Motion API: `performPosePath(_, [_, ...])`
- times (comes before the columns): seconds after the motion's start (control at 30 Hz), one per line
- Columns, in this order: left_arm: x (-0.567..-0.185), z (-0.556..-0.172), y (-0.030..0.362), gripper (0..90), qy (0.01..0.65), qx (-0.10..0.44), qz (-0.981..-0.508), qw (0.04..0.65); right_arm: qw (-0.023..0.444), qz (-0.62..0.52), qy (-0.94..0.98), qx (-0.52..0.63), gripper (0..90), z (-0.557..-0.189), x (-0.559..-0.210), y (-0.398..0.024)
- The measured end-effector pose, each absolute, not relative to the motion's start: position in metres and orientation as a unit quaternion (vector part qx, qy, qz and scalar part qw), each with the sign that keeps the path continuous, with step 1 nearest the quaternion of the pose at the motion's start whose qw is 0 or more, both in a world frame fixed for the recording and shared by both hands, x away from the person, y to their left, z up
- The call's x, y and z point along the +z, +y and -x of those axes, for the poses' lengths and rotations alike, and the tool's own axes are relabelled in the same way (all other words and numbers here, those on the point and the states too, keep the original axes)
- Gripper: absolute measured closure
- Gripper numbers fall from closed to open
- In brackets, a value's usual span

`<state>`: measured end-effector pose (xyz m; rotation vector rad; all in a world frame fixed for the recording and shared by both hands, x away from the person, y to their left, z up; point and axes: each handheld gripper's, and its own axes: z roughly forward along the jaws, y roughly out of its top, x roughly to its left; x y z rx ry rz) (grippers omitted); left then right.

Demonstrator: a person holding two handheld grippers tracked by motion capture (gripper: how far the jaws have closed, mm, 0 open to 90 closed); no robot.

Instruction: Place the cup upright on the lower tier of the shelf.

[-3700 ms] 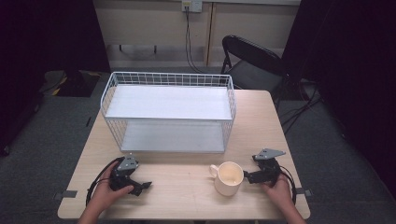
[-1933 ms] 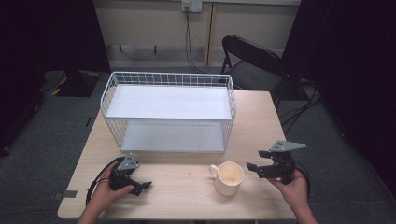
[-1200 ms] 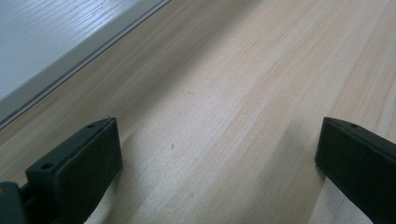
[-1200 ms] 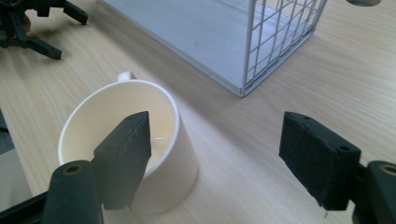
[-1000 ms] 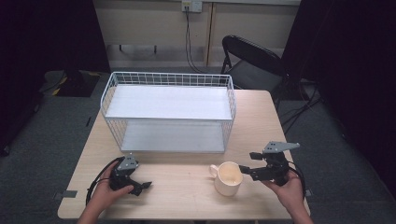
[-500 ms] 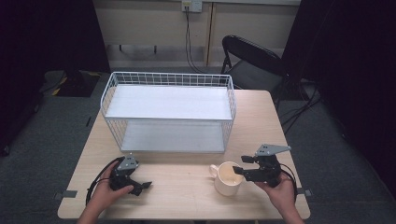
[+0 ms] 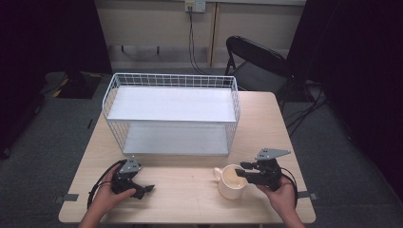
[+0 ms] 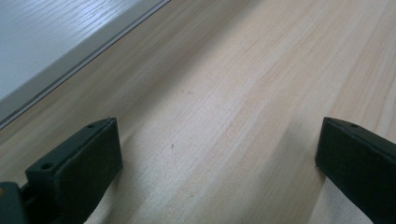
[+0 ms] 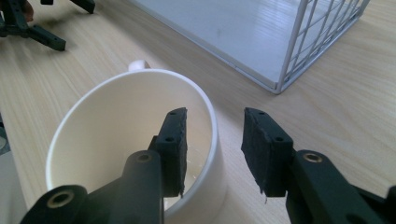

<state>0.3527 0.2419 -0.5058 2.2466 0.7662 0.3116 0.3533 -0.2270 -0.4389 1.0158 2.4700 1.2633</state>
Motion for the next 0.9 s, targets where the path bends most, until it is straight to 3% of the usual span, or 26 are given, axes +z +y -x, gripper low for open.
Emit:
performPosePath(0.47, [-0.506,-0.353,0.242,0.0,0.298,0.121,-0.874,0.365,0.096,-0.329,0.844,0.413,77.8,-0.354,-0.443,-0.219])
performPosePath(0.67, [-0.506,-0.353,0.242,0.0,0.298,0.121,-0.874,0.365,0.131,-0.317,0.850,0.400,81.4,-0.349,-0.442,-0.215])
performPosePath(0.9, [-0.506,-0.353,0.242,0.0,0.296,0.123,-0.874,0.365,0.128,-0.319,0.843,0.413,81.7,-0.349,-0.440,-0.211])
